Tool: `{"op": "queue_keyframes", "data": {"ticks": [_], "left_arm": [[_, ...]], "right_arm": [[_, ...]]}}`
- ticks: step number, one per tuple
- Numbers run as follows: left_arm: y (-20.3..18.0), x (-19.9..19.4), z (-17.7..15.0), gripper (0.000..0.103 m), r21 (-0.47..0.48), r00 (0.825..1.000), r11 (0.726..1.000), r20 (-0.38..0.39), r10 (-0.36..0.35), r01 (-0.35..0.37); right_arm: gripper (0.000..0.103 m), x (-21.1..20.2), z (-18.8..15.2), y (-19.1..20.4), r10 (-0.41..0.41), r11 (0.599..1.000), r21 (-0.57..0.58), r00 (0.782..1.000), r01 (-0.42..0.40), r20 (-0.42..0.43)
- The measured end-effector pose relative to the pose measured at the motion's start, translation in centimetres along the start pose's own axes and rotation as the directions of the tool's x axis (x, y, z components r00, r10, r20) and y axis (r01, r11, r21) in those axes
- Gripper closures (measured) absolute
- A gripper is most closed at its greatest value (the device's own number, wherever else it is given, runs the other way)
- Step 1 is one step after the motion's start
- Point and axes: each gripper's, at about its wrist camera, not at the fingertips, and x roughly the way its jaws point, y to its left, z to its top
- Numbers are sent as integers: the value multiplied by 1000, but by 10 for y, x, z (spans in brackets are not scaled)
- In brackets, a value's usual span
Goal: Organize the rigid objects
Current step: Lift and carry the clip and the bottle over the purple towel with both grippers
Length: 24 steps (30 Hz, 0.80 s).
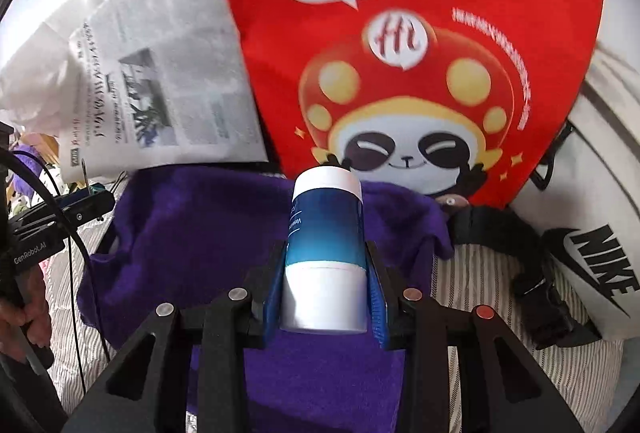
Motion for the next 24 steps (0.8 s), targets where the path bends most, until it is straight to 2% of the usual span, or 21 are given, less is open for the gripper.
{"op": "queue_keyframes", "data": {"ticks": [6, 15, 24], "left_arm": [[5, 7, -7, 64, -12, 1000, 1000, -18, 5, -5], [-11, 19, -8, 64, 45, 999, 999, -32, 17, -16], [-7, 25, -13, 64, 33, 998, 999, -52, 21, -19]], "right_arm": [[66, 11, -10, -3, -6, 1000, -13, 999, 5, -33], [66, 9, -14, -7, 4, 1000, -15, 1000, -4, -27], [66, 36, -18, -5, -1, 1000, 0, 996, 1, -86]]}}
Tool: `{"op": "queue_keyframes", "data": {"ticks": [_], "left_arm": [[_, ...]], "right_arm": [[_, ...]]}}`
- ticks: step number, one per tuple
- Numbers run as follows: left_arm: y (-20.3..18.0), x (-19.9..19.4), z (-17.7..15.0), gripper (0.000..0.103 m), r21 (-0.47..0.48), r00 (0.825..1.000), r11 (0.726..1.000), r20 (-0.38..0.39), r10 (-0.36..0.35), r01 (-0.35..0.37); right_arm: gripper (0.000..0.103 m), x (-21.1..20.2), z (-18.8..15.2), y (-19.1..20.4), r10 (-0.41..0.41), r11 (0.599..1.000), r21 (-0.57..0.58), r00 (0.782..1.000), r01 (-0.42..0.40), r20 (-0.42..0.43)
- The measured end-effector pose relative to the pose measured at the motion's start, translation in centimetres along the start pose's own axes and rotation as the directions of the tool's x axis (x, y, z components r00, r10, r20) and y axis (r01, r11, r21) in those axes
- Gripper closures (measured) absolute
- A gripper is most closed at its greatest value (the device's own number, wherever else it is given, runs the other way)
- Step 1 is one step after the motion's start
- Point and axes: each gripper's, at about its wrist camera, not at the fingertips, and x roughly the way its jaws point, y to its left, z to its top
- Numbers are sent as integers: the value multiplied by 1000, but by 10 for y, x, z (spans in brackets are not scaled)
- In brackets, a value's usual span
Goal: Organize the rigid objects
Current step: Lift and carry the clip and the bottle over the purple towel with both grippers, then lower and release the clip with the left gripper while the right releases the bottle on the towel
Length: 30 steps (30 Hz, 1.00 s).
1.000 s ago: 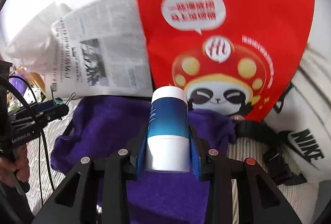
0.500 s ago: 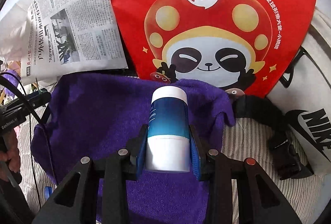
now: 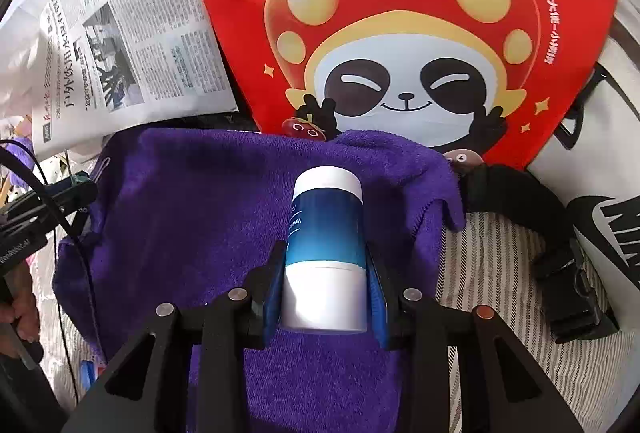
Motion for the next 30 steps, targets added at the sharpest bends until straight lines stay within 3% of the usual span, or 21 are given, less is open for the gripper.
{"op": "queue_keyframes", "data": {"ticks": [12, 30], "left_arm": [[3, 22, -10, 64, -5, 998, 1000, -65, -4, 4], [-17, 54, -19, 64, 27, 991, 1000, -130, 15, -11]], "right_arm": [[66, 26, -3, 1, -21, 1000, -8, 999, 21, -51], [66, 39, -6, 17, -67, 995, -82, 997, 63, -49]]}}
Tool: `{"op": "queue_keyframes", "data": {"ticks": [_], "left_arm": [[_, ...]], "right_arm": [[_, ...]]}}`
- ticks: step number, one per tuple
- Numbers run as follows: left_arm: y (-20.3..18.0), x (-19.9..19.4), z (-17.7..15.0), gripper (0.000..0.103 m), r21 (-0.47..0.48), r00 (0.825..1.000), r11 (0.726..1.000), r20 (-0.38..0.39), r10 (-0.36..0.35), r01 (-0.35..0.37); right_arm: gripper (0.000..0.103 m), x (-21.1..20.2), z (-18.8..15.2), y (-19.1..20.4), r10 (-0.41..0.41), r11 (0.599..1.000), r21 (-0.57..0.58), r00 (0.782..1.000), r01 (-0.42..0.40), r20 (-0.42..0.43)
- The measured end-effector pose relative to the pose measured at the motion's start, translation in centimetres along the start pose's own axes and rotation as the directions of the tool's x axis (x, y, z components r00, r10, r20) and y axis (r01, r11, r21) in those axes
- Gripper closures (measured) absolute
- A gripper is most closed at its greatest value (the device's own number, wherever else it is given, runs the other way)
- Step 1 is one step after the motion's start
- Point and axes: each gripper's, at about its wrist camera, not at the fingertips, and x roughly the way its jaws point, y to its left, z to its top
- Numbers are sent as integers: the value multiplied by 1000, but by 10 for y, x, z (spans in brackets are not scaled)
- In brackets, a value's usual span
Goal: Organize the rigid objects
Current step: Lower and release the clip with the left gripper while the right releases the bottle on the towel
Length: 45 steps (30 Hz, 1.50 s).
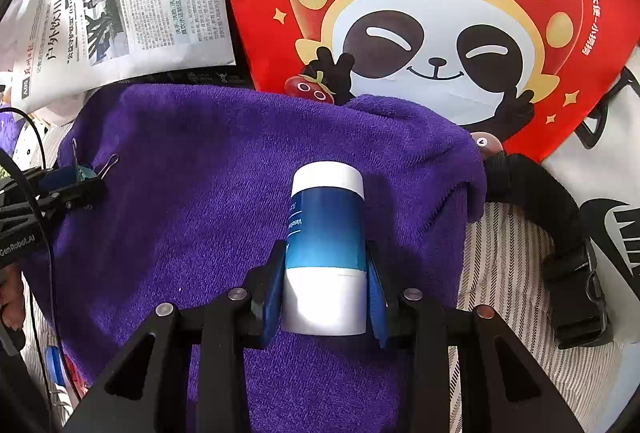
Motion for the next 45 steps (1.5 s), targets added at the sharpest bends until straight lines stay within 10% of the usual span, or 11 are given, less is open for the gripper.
{"op": "queue_keyframes", "data": {"ticks": [35, 45], "left_arm": [[-65, -22, 12, 38, 96, 1000, 995, -1, 24, -23], [-61, -65, 22, 38, 84, 998, 996, 57, -11, 6]], "right_arm": [[52, -86, 4, -4, -7, 1000, 3, 995, 7, 98], [52, -144, -99, 29, -10, 1000, 16, 996, 8, 90]]}}
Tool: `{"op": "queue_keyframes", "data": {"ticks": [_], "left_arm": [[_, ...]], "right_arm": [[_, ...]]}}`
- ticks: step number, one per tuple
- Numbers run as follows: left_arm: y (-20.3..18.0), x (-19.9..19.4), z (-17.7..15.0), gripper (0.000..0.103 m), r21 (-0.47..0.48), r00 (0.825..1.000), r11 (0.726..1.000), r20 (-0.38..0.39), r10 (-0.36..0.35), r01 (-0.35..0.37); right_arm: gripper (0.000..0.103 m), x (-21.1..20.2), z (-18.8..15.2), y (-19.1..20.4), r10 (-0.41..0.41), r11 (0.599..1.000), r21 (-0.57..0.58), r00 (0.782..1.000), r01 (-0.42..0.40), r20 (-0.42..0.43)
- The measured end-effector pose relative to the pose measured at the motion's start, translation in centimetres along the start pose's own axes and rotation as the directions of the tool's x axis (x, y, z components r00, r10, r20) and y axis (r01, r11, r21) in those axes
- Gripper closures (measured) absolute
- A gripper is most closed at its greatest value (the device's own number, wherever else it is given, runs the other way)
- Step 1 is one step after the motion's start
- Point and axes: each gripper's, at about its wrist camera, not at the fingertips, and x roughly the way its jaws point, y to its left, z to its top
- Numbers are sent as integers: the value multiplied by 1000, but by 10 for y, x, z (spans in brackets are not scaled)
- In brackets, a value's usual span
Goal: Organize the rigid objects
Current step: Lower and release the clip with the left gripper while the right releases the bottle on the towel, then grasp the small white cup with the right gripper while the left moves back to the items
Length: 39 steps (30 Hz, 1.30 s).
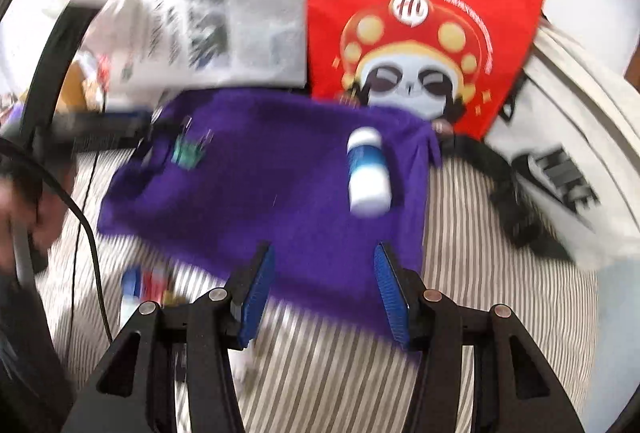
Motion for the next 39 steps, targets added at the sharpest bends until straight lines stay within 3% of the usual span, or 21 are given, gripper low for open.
{"op": "queue_keyframes", "data": {"ticks": [3, 5, 9, 17, 18, 20, 28, 33, 39], "left_arm": [[8, -18, -1, 38, 3, 1000, 1000, 30, -9, 9], [5, -24, 1, 38, 17, 999, 1000, 51, -13, 12], [1, -39, 0, 37, 30, 997, 999, 78, -18, 16], [4, -55, 1, 35, 32, 993, 999, 113, -33, 30], [4, -55, 1, 35, 32, 993, 999, 114, -34, 30], [5, -56, 1, 35, 29, 993, 999, 116, -31, 28], [-2, -72, -1, 35, 47, 990, 999, 144, -4, -3], [-16, -91, -3, 35, 70, 983, 996, 178, 40, -53], [-33, -107, -20, 35, 106, 985, 993, 172, 28, -47]], "right_arm": [[53, 3, -26, 12, 16, 1000, -4, 1000, -16, -21], [60, 9, -37, 22, 30, 1000, -7, 998, -30, -51], [62, 23, -44, 42, 55, 998, -33, 995, -58, -77], [62, 53, -42, 57, 15, 998, -51, 991, -22, -134], [62, 57, -42, 58, 8, 998, -55, 991, -16, -132], [74, 61, -43, 59, 11, 998, -65, 991, -20, -133], [74, 22, -54, 40, 16, 1000, -14, 999, -17, -38], [74, 1, -81, 8, -14, 998, 69, 1000, 14, -8], [74, -3, -108, -5, -46, 996, 80, 999, 46, 2]]}}
